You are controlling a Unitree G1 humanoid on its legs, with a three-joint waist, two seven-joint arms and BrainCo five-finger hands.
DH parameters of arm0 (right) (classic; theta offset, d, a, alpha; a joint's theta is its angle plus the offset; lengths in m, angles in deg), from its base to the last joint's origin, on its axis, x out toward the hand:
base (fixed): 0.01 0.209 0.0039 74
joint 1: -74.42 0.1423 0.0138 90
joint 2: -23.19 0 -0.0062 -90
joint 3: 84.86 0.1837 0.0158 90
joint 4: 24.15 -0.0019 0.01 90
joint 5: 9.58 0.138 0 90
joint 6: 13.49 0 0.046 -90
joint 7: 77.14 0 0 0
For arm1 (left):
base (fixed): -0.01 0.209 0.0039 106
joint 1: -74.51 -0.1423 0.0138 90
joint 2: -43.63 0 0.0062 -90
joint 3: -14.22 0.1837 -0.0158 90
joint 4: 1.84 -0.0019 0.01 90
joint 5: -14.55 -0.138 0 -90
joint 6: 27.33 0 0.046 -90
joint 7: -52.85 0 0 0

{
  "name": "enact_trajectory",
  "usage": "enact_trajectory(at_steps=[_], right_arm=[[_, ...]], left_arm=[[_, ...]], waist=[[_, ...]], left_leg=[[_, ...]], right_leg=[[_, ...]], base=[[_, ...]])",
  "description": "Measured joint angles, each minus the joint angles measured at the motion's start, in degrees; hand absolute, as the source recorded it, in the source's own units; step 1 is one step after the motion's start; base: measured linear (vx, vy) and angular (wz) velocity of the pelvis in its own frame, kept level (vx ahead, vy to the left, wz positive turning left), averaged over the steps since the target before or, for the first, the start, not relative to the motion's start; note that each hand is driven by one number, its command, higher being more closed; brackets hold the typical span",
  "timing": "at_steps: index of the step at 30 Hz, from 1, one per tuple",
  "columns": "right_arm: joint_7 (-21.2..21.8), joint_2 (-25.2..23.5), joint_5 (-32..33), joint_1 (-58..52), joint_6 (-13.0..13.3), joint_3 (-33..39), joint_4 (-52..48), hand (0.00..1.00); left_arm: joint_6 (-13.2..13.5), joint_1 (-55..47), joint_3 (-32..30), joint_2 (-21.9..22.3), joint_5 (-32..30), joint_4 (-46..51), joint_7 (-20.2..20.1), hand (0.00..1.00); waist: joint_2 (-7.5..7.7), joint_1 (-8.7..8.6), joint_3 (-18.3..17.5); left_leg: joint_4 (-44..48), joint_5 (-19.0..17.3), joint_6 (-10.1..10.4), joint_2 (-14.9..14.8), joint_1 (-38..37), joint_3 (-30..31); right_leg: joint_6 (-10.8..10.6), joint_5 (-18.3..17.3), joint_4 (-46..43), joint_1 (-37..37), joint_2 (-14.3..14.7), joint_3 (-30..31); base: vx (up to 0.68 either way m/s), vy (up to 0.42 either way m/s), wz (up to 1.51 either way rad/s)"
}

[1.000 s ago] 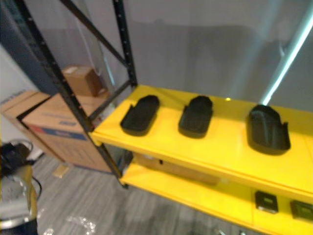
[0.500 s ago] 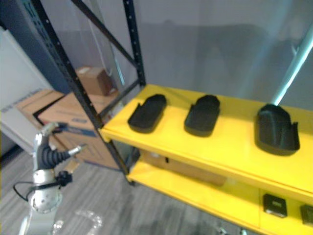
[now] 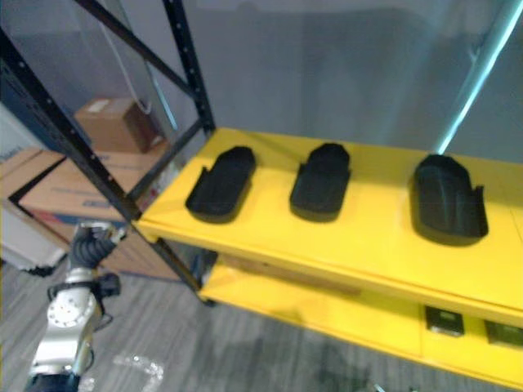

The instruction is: Walk over and take plastic housings, then place them on the shelf

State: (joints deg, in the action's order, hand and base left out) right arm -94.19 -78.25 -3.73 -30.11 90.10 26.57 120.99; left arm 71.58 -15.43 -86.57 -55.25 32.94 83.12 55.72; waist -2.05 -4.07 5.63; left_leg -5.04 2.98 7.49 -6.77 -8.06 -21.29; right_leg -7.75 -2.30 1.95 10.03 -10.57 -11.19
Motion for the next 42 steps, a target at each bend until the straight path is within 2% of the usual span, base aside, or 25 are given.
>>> enact_trajectory(at_steps=[1,4,8,12,15,21,25,29,36,42], right_arm=[[0.5,0.0,-0.1,-0.1,0.0,0.0,0.0,0.0],[1.1,0.0,-1.4,-0.4,-0.1,0.0,-0.6,0.0],[1.2,0.0,-2.1,-0.3,-1.0,0.0,-1.1,0.0],[1.8,0.0,-2.1,-0.4,-1.6,-0.1,-3.0,0.0],[1.9,-0.1,-2.1,-0.5,-2.2,-0.2,-3.0,0.0],[1.9,-0.1,-2.1,-0.5,-2.3,-0.2,-3.1,0.0],[1.9,0.0,-2.1,-0.6,-2.4,-0.7,-4.2,0.0],[1.9,0.1,-2.1,-0.6,-2.4,-1.5,-5.9,0.0],[1.9,0.0,-2.0,-0.8,-3.3,-3.0,-6.8,0.0],[1.9,0.0,-2.0,-1.0,-3.3,-3.1,-7.1,0.0]], left_arm=[[0.9,0.6,0.0,0.0,2.7,-0.3,-1.6,1.0],[3.2,2.1,0.0,0.0,4.4,-2.0,-3.9,1.0],[3.7,3.4,-0.1,0.0,7.6,-2.3,-5.4,1.0],[3.8,4.2,0.0,0.6,8.8,-4.6,-5.4,1.0],[4.0,4.8,0.9,0.7,8.8,-5.0,-5.1,1.0],[5.8,8.6,2.2,0.7,11.0,-8.5,-3.3,1.0],[6.1,11.3,5.4,0.7,12.2,-10.0,-3.2,1.0],[6.1,14.3,5.7,0.7,12.7,-10.7,-3.0,1.0],[6.2,15.9,7.3,0.7,14.2,-13.1,-3.1,1.0],[6.2,16.3,7.7,0.7,14.7,-13.2,-3.1,1.0]], waist=[[-0.02,-0.09,0.1],[-0.16,-0.22,0.3],[0.25,-0.61,1.7],[-0.12,-1.35,3.5],[-0.04,-1.62,3.6],[0.24,-2.87,4.6],[-0.36,-3.26,5.9],[-0.54,-4.3,7.7],[-0.04,-5.66,8.1],[-0.31,-6.12,8.4]], left_leg=[[0.0,0.0,0.0,0.0,0.0,0.0],[0.0,-0.6,0.1,-0.2,0.0,-0.1],[0.0,-0.6,0.1,-0.1,0.0,-0.1],[0.0,-0.6,0.1,-0.1,0.2,-0.9],[0.2,-0.6,0.2,-0.1,0.4,-1.1],[0.3,-0.6,0.1,0.0,0.8,-1.3],[0.3,-0.6,0.1,-0.1,0.7,-1.5],[0.3,-0.6,0.1,-0.2,0.8,-1.9],[0.3,-0.7,0.0,-0.1,1.2,-4.1],[0.3,-0.7,0.0,-0.1,1.3,-4.4]], right_leg=[[0.0,0.0,0.0,-0.1,0.0,0.1],[0.0,0.1,-0.1,-0.2,0.2,0.1],[0.0,0.2,-0.3,-0.4,0.1,0.2],[0.0,0.3,-0.4,-1.1,0.0,0.6],[-0.3,0.4,-0.4,-1.6,0.0,1.0],[-0.2,0.4,-0.5,-2.1,0.0,1.2],[0.0,0.3,-1.3,-2.6,0.0,1.8],[0.1,0.2,-2.5,-3.8,0.0,2.4],[0.1,0.2,-4.1,-6.5,-0.1,4.5],[0.1,0.2,-4.5,-7.0,-0.1,5.0]], base=[[-0.03,-0.011,-0.04],[-0.03,-0.004,0.0],[-0.03,-0.002,-0.02],[-0.02,-0.002,-0.07],[0.03,0.0,-0.05],[0.03,-0.002,0.01],[-0.01,-0.004,-0.05],[-0.04,-0.003,-0.07],[-0.03,0.003,-0.15],[0.0,0.0,-0.03]])
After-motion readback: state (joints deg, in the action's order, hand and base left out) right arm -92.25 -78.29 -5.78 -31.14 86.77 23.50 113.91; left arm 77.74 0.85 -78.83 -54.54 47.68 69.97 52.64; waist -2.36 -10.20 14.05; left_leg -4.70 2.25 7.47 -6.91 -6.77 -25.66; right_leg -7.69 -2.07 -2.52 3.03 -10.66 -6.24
